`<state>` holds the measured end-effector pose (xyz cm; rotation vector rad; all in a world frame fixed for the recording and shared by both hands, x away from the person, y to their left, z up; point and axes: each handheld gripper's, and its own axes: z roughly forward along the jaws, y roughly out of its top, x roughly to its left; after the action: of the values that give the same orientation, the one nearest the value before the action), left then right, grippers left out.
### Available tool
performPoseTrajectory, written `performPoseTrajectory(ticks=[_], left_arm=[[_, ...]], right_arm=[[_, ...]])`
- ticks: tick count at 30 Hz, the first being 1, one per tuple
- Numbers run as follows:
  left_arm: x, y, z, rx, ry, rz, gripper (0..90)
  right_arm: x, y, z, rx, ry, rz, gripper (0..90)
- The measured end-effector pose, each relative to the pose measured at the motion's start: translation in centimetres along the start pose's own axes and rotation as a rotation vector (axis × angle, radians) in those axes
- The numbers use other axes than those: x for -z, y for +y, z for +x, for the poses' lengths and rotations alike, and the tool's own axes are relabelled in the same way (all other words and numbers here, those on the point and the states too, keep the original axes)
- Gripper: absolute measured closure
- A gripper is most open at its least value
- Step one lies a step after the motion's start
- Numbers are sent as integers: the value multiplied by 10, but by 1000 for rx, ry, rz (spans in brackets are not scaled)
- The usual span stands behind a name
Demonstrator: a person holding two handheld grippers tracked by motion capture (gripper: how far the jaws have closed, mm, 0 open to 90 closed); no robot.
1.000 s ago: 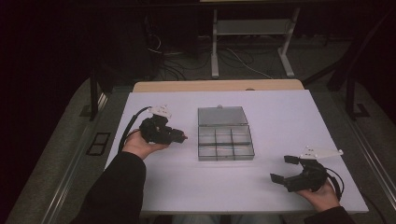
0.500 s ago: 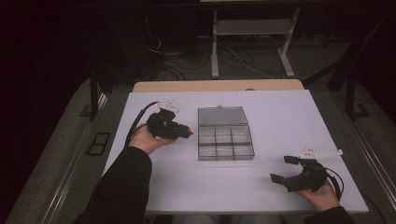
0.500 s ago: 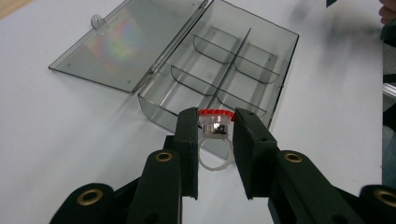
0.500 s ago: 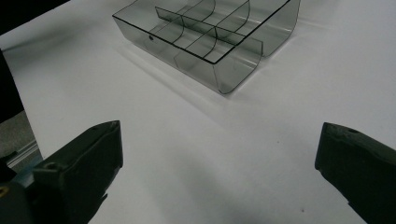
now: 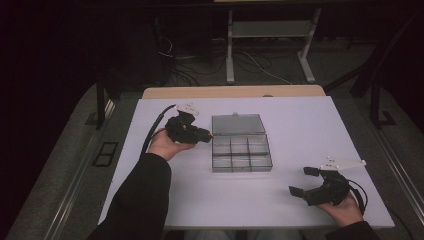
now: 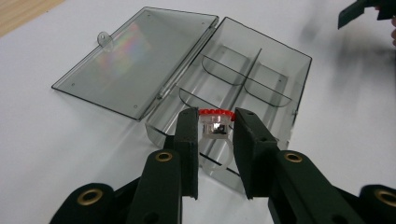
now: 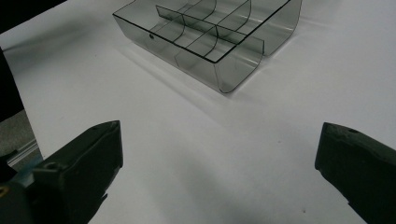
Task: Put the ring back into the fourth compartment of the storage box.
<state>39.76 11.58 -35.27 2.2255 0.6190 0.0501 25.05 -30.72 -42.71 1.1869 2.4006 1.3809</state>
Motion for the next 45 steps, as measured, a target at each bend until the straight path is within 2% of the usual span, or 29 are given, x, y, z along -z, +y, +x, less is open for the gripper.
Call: performPoseTrajectory(ticks=[5, 8, 17, 33, 45], left_arm=[[-6, 0, 3, 18, 6, -23, 708], [-12, -1, 4, 22, 14, -23, 708], [-29, -3, 4, 20, 2, -10, 708], [-46, -11, 10, 71, 10, -33, 708], [-65, -13, 8, 84, -2, -7, 707]], right_arm=[[0, 0, 0, 1, 1, 1, 3], [0, 0, 0, 2, 0, 3, 4], [0, 0, 0, 2, 2, 4, 4], [-1, 0, 0, 4, 2, 9, 4], [-2, -1, 1, 2, -2, 19, 3]])
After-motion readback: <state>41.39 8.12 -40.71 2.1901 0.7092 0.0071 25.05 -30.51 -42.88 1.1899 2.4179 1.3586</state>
